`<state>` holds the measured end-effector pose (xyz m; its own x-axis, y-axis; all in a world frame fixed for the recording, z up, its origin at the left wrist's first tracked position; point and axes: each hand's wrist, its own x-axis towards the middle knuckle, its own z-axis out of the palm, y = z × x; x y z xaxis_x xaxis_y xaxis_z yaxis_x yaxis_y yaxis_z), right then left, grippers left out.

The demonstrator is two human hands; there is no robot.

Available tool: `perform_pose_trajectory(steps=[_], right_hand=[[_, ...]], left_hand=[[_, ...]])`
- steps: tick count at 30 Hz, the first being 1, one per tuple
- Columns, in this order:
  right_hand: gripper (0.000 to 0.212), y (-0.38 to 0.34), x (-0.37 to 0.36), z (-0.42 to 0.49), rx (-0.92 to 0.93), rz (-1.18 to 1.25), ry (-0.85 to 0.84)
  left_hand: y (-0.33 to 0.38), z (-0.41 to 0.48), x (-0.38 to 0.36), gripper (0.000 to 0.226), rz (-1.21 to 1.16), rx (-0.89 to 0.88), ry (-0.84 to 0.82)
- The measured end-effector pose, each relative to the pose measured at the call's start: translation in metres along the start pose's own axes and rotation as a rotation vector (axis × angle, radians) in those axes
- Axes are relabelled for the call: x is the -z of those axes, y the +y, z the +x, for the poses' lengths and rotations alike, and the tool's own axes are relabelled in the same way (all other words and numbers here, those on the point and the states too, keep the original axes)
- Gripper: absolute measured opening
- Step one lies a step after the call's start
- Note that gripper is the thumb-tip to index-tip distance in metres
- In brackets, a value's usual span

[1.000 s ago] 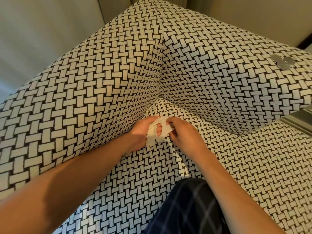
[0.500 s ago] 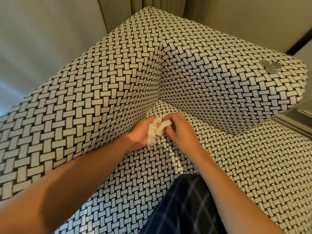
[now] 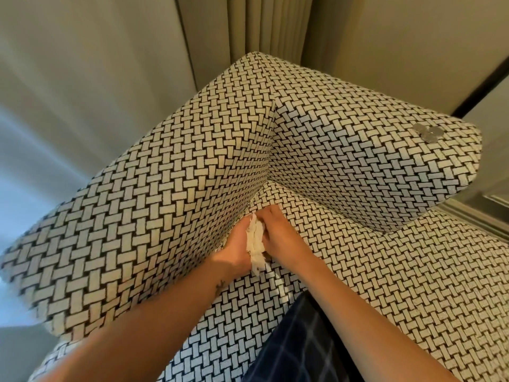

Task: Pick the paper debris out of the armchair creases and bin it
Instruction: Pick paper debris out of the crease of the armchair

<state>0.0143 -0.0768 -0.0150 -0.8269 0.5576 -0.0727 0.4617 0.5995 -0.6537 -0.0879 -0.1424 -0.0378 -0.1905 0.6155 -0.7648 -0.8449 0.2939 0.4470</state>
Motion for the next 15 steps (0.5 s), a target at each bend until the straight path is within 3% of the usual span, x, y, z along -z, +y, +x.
perform_pose_trajectory(steps=[4, 8, 12, 15], right_hand=[[0.051, -0.005, -0.004, -0.009, -0.046, 0.003, -0.045], [0.042, -0.010, -0.008, -0.014, -0.043, 0.047, -0.061], [0.032, -0.008, -0.013, -0.006, 0.022, -0.112, 0.047], [0.024, -0.002, -0.008, 0.003, -0.117, 0.159, 0.046]], left_hand=[[-0.005, -0.009, 0.006, 0.039, -0.137, -0.019, 0.054], [-0.006, -0.017, 0.005, 0.040, -0.198, -0.041, 0.098], [-0.007, -0.022, 0.006, 0.041, -0.262, -0.086, 0.080], [-0.008, -0.020, 0.003, 0.035, -0.280, -0.119, 0.139]])
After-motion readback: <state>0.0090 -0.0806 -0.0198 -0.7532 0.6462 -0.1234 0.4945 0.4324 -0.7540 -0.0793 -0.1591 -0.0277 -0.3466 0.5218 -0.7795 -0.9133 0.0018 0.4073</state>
